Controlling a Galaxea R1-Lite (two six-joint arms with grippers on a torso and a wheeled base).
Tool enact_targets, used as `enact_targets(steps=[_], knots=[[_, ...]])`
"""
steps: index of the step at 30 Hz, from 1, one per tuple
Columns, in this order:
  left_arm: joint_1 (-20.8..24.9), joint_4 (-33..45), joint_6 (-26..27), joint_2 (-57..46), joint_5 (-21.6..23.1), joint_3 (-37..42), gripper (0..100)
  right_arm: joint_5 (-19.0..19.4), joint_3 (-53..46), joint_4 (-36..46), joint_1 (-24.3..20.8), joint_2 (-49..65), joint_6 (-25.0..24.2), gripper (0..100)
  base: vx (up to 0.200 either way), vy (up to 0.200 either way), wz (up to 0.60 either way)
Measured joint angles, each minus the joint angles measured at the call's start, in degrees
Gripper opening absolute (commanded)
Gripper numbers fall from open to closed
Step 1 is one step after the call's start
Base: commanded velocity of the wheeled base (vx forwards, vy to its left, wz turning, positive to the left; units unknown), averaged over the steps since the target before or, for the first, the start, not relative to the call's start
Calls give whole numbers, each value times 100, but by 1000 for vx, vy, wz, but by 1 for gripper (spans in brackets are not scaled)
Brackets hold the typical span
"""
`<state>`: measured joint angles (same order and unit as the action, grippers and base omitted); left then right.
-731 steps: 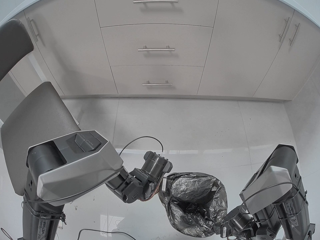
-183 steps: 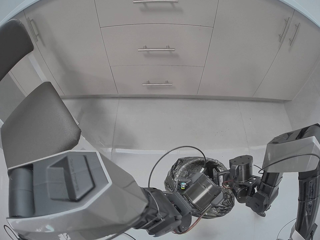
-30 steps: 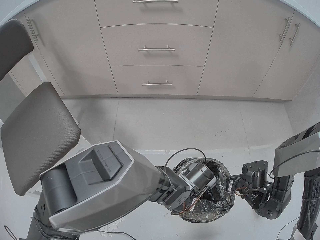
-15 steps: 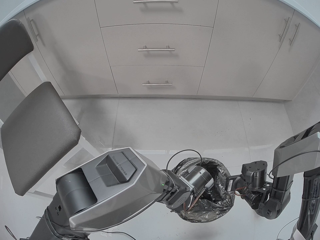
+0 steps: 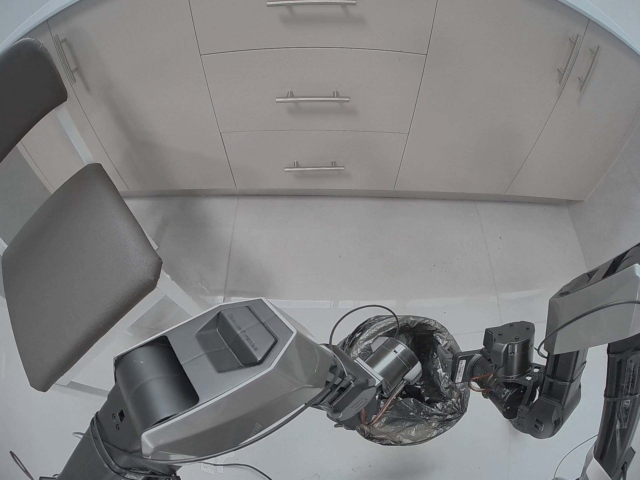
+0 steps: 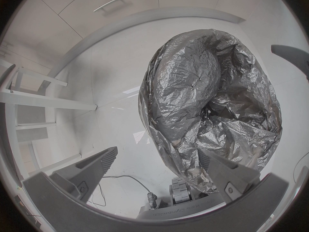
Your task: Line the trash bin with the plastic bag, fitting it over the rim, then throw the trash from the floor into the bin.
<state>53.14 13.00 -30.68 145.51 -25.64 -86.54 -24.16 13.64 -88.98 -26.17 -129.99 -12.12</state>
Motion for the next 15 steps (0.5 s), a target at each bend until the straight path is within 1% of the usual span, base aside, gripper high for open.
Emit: enact_targets(steps=[15], knots=[[-5,16,-44,-243,22,252,100,0,11,0,29,-6,5,100,0,0,0]])
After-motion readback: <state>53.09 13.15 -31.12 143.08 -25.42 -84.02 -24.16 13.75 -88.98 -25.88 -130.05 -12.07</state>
